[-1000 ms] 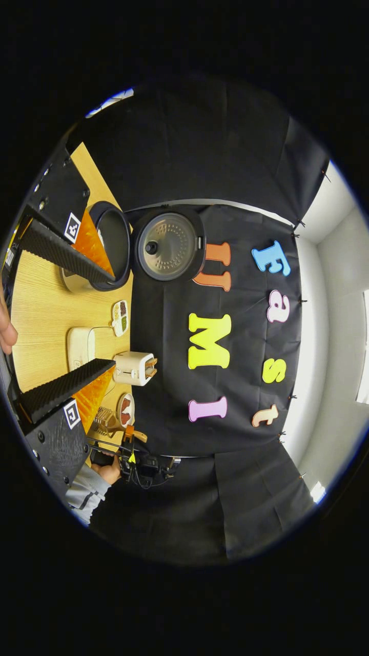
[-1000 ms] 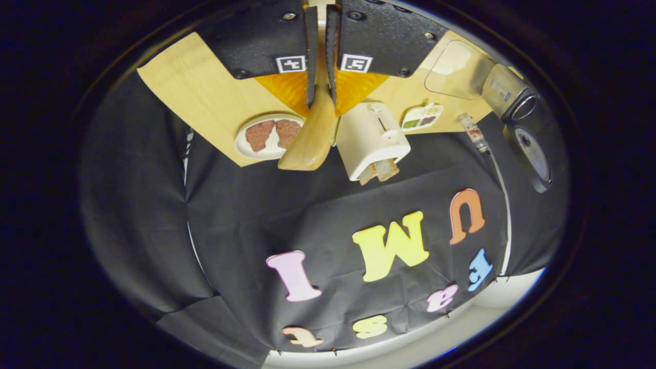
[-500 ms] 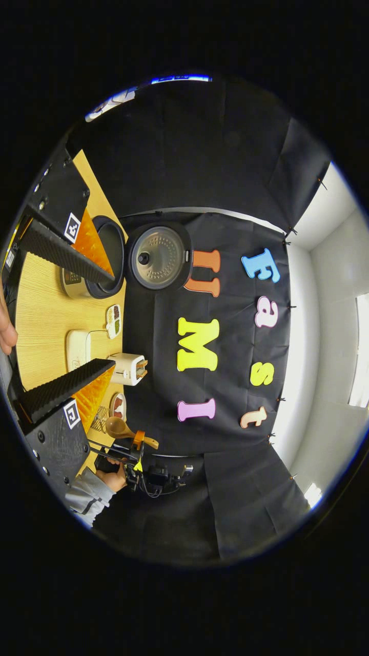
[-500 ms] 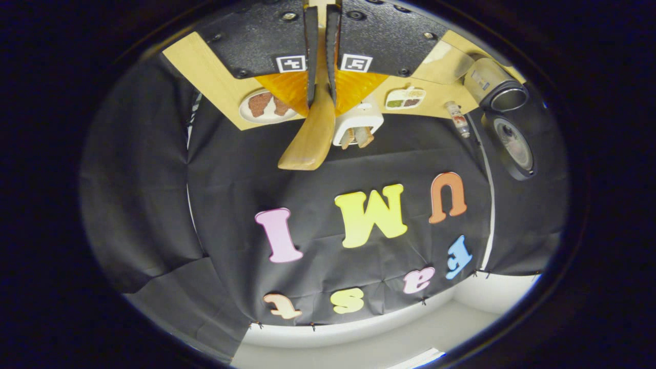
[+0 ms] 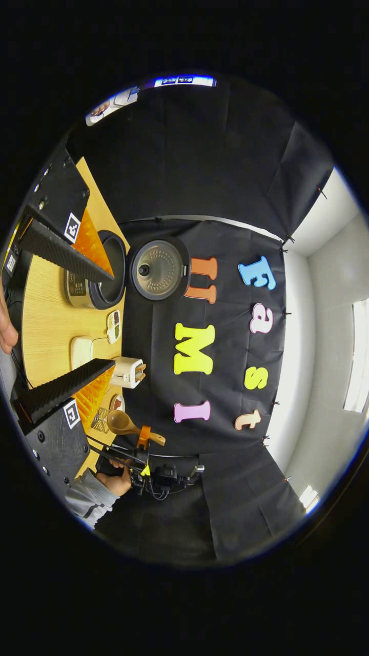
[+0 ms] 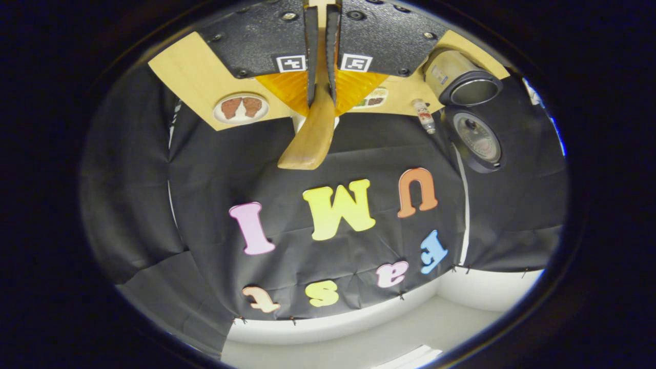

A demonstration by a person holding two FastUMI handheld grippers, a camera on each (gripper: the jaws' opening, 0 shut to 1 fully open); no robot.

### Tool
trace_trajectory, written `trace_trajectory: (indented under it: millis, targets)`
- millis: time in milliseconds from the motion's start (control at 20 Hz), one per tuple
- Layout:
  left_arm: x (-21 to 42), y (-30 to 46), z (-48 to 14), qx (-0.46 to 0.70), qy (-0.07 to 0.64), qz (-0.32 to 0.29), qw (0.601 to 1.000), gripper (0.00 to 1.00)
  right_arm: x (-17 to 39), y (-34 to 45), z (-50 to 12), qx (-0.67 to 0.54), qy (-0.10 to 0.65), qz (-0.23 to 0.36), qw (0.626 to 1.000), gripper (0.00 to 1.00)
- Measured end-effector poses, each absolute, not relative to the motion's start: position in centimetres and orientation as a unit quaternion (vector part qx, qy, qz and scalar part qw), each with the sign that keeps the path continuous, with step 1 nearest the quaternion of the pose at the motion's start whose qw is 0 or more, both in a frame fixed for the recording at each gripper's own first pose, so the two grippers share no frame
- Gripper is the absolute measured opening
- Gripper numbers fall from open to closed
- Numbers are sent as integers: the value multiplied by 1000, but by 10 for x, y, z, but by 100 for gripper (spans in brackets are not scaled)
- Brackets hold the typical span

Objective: Close the left gripper, press the button to open the rice cooker; take a wooden spoon from the chopstick holder with the right hand, scoop a spoonful of rice and pour it into the rice cooker, then put the wooden spoon back into the chopstick holder.

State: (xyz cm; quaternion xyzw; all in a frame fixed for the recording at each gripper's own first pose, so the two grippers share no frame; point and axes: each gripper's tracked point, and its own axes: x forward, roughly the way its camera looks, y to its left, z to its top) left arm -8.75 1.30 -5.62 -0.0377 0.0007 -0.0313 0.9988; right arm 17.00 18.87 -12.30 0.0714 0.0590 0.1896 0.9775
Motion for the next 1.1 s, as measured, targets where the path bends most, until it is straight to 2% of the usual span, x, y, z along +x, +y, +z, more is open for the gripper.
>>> trace_trajectory:
  millis: [600,650,700,1100]
  targets:
    - [-74,23,-80,-48,17,-29,998,95,183,285,-175,42,56,224,972,11]
    - [-72,24,-83,-46,21,-29,998,85,187,292,-179,35,53,222,973,11]
    - [-72,26,-86,-45,25,-28,998,95,193,299,-186,28,51,222,973,11]
    - [-60,31,-102,-43,45,-29,998,95,218,324,-252,-107,60,209,970,11]
